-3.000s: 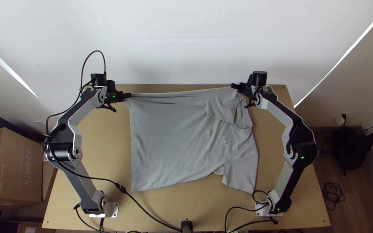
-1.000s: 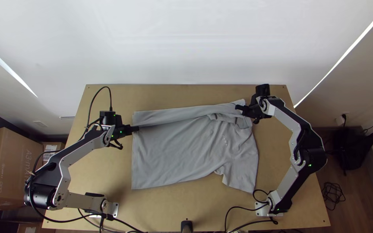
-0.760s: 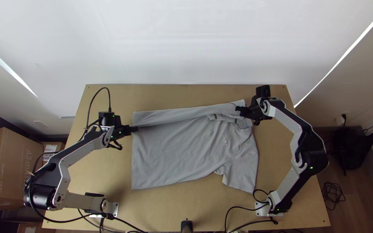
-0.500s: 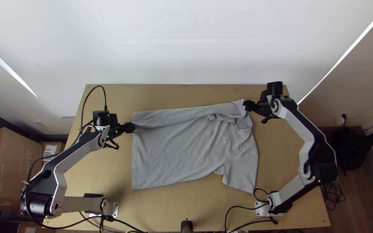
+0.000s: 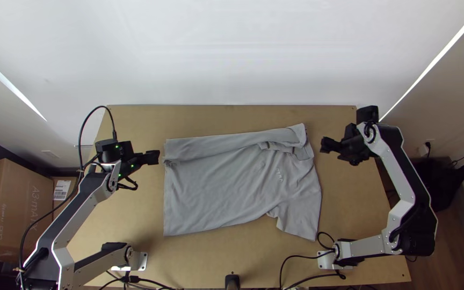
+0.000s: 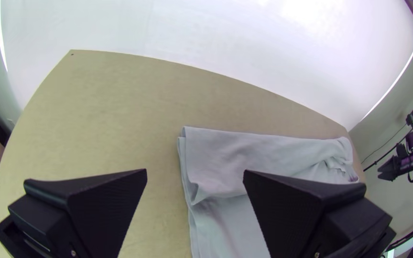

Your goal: Fold the t-shirt

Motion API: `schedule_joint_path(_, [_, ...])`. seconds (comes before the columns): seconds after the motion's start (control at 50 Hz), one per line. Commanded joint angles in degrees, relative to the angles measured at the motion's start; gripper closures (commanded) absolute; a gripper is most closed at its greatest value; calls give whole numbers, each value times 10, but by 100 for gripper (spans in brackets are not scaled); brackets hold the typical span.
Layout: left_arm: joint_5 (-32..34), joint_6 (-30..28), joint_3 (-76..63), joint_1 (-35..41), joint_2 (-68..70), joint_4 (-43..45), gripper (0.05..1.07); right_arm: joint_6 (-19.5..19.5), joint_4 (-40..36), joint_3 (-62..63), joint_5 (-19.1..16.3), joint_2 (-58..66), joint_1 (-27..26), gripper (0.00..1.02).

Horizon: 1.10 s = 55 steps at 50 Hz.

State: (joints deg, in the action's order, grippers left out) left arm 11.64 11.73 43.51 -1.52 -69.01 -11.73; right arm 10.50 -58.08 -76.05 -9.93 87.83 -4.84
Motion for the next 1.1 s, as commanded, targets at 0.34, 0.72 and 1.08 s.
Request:
schedule_joint_path(0.34, [22,-13,30,-23,54,-49,10,-178,-140,104,-82,-27,-80,17])
schedule_joint_path(0.72, [22,-12,31,-22,69,-60,10,-200,-114,185,-134,-10,-75,54])
schedule_joint_path(1.08, [22,-13,33,-21,71,-63,10,-198,-43,208,-134,37,-76,54])
